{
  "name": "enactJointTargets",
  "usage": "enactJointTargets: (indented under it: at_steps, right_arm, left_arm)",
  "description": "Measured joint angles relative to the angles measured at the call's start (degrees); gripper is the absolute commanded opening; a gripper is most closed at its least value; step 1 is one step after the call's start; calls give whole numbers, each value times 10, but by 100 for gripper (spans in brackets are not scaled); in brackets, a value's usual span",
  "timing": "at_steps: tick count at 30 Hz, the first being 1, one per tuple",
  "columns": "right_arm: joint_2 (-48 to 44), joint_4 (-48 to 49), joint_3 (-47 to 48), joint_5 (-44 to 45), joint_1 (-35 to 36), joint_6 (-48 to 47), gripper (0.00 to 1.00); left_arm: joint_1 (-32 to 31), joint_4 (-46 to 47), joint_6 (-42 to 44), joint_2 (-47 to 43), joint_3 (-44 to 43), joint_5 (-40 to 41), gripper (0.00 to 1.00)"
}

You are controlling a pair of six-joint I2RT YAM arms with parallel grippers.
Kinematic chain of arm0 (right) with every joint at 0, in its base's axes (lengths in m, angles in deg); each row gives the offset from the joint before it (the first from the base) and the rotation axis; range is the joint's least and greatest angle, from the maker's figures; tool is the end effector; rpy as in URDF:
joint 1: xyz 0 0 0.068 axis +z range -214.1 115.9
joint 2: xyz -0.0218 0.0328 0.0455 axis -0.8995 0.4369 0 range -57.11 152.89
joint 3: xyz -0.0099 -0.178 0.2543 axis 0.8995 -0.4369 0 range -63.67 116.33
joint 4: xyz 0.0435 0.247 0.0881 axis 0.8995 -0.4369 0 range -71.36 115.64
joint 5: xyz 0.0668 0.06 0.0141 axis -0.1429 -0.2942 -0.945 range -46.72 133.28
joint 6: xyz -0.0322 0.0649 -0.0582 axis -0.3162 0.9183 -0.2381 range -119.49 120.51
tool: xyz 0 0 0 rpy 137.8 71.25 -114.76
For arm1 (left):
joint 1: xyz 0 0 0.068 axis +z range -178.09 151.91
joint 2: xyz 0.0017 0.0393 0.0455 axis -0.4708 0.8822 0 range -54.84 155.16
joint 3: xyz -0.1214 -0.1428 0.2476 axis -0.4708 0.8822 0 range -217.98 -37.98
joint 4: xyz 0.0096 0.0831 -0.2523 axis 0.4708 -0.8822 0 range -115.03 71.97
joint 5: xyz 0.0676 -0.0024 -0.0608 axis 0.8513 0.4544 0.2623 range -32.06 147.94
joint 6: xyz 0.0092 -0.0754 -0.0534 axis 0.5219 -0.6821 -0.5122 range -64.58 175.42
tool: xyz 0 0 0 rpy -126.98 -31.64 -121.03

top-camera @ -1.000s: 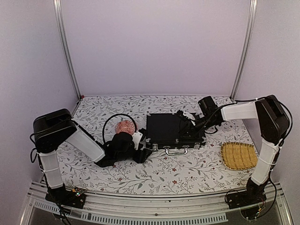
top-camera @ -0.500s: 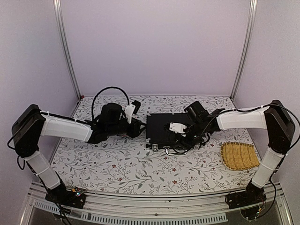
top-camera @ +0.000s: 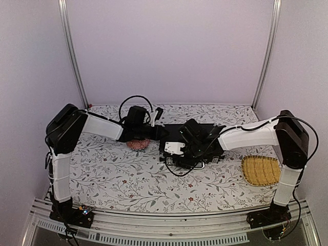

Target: Pack up texas hold em set

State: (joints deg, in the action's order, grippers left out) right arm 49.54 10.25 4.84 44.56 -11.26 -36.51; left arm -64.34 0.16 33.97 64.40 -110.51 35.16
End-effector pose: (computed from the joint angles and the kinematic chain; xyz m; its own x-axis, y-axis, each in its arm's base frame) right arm 0.2636 0.3446 0.1699 0.0868 -0.8817 -0.4637 -0.9223 0.1048 -0.3720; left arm 0.3965 -0.3311 0.1650 -0.6582 0.0645 -0.7500 0.6219 0.6080 -0.4935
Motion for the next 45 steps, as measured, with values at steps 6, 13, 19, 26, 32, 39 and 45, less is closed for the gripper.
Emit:
enactJointTargets:
  at_steps: [6,13,19,26,32,39,45]
  right_arm:
    - [46,20,44,23,13,10,77]
    - [68,46,55,51,27,8,79]
    - [85,63,65,64,32,0,80]
    - [100,87,69,92,38,2,70]
    - [101,116,54,108,43,0,76]
    - [99,99,57,87,41,-19,79]
    - [99,52,80,53,35,-42,77]
  left_arm:
    - [15,17,-50,30,-2,-21,0]
    - [16,56,-75,31,18,-22,0]
    - [16,78,-78,31,30,-21,0]
    - [16,90,-81,31,35,-21,0]
    - [16,90,-82,31,35,-21,0]
    - [16,89,-82,31,35,-22,0]
    - [16,89,-81,31,35,-22,0]
